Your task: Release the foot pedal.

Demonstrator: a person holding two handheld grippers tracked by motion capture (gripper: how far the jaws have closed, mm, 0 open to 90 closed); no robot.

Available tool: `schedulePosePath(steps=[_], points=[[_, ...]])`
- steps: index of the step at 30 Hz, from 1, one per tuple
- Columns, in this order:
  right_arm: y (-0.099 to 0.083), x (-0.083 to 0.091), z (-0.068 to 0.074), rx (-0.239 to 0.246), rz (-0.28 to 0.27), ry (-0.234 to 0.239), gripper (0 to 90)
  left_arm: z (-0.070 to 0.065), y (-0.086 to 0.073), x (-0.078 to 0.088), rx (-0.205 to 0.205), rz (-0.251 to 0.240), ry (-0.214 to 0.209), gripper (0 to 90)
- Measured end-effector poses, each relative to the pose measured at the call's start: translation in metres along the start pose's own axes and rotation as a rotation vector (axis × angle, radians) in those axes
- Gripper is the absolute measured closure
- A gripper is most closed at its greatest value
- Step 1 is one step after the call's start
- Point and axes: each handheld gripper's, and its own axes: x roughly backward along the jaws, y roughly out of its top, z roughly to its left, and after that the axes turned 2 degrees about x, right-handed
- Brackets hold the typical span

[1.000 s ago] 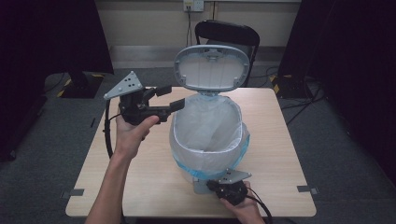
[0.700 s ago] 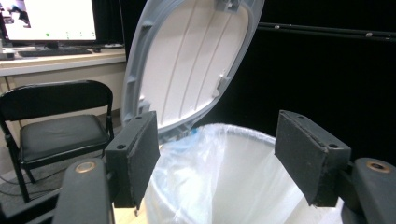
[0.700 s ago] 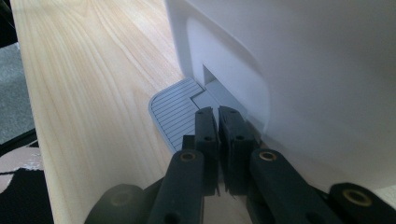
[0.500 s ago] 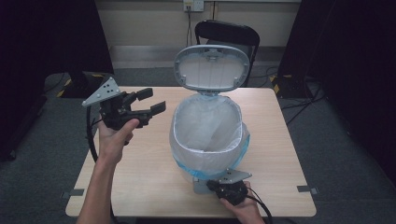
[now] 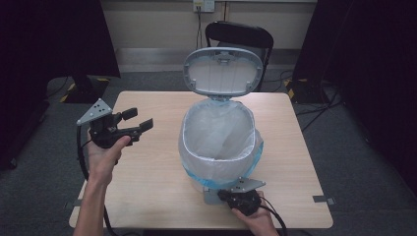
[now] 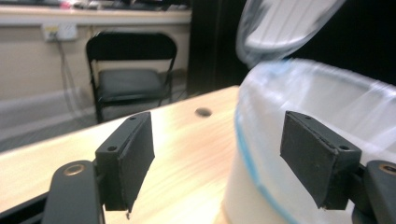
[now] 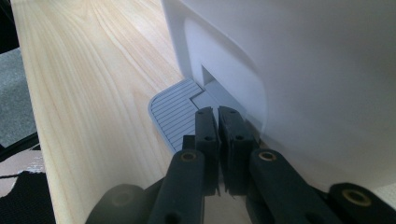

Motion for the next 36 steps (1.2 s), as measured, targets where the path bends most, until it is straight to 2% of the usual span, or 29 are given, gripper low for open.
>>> schedulePosePath(steps=[4,7,12,13,14,16,19,22,23,24,29,31,33,34,35,36], points=[[0.0,0.0,0.0,0.001,-0.002,-0.003,86.9,0.009,-0.016,0.0,0.018,0.047,0.035,25.6],[0.0,0.0,0.001,0.002,-0.001,-0.003,86.9,0.012,-0.026,0.0,0.032,0.068,0.047,25.6],[0.0,0.0,0.001,0.0,-0.001,-0.005,86.8,0.016,-0.045,-0.001,0.025,0.131,0.077,25.8],[0.0,0.0,0.001,-0.002,-0.001,-0.004,86.8,0.016,-0.045,-0.001,0.025,0.131,0.077,26.0],[0.0,0.0,0.001,-0.004,-0.002,-0.004,86.7,0.017,-0.055,-0.003,0.017,0.153,0.113,26.0],[0.0,0.0,0.001,-0.007,-0.001,-0.005,86.6,0.017,-0.068,-0.008,0.023,0.179,0.118,25.9],[-0.001,0.0,0.002,-0.008,-0.004,-0.007,86.5,0.018,-0.089,-0.016,0.017,0.256,0.128,25.6],[-0.001,0.0,0.001,-0.008,-0.002,-0.006,86.2,0.019,-0.108,-0.021,0.031,0.318,0.107,25.4],[-0.001,0.0,0.001,-0.008,-0.003,-0.002,85.9,0.017,-0.114,-0.023,0.031,0.343,0.091,25.4],[-0.002,0.0,0.001,-0.009,-0.01,-0.002,85.9,0.016,-0.118,-0.025,0.017,0.366,0.096,25.4],[-0.002,0.0,0.002,-0.009,-0.013,-0.007,85.3,0.022,-0.144,-0.027,0.025,0.436,0.138,25.5],[-0.002,0.0,0.002,-0.011,-0.013,0.001,81.9,0.026,-0.157,-0.027,0.007,0.47,0.174,25.5],[-0.001,0.0,0.003,-0.008,-0.012,0.002,81.3,0.031,-0.169,-0.025,-0.009,0.503,0.186,25.6],[-0.001,0.0,0.003,-0.01,-0.009,0.003,81.4,0.032,-0.173,-0.025,-0.004,0.516,0.198,26.4],[-0.001,0.0,0.002,-0.012,-0.005,0.004,81.4,0.031,-0.176,-0.025,0.0,0.521,0.205,26.7],[-0.001,0.001,0.002,-0.017,-0.007,0.01,81.4,0.031,-0.177,-0.025,-0.013,0.532,0.208,26.6]])
